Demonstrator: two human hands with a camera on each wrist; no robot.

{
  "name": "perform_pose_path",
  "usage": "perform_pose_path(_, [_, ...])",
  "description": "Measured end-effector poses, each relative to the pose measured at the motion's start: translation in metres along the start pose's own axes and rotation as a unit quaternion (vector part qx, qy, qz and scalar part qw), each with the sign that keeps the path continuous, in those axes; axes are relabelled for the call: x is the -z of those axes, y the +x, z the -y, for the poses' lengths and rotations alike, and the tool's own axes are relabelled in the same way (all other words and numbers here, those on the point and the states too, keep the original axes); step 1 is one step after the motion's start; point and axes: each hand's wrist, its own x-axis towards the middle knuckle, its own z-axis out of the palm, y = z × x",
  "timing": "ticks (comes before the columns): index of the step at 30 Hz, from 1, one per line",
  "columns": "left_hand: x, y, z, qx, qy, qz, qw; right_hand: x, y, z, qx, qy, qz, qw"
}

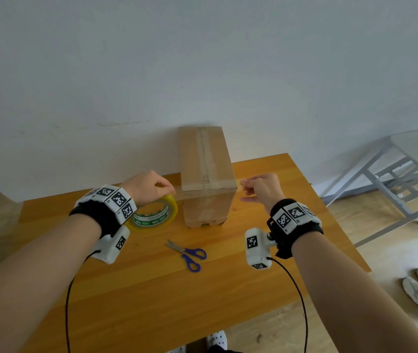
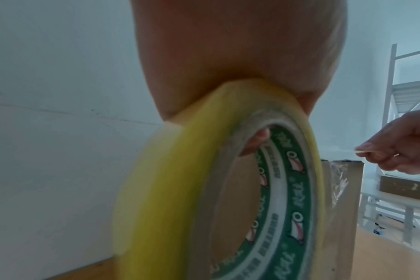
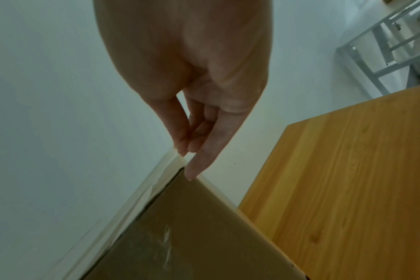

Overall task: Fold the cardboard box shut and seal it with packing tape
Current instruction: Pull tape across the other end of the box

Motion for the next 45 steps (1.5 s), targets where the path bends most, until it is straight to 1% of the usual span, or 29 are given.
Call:
perform_pose_path(5, [-0.004, 0.000, -0.001, 0.016, 0.038, -0.001, 0.999, 0.001, 0.002, -0.002, -0.011, 0.007, 0.005, 1.000])
perform_pose_path(17, [-0.010, 0.006, -0.003, 0.023, 0.066, 0.002, 0.998, 0.003, 0.004, -0.009, -0.030, 0.010, 0.001, 0.999])
perform_pose_path(28, [0.001, 0.003, -0.003, -0.017, 0.064, -0.014, 0.998, 0.001, 0.003, -0.012, -0.005, 0.019, -0.005, 1.000])
perform_pose_path(34, [0.000, 0.007, -0.001, -0.031, 0.061, -0.019, 0.997, -0.002, 0.008, -0.017, 0.020, 0.021, -0.022, 0.999])
perform_pose_path(37, [-0.003, 0.008, 0.001, -0.028, 0.076, -0.031, 0.996, -0.004, 0.008, -0.022, 0.034, 0.046, -0.020, 0.998])
perform_pose_path(40, [-0.006, 0.009, 0.006, -0.034, 0.085, -0.038, 0.995, -0.006, 0.008, -0.024, 0.019, 0.098, 0.001, 0.995])
perform_pose_path(42, [-0.007, 0.011, 0.008, -0.044, 0.080, -0.025, 0.995, -0.007, 0.007, -0.025, 0.007, 0.132, 0.019, 0.991])
perform_pose_path(45, [-0.009, 0.015, 0.010, -0.054, 0.087, -0.004, 0.995, -0.005, 0.005, -0.025, -0.003, 0.151, 0.032, 0.988])
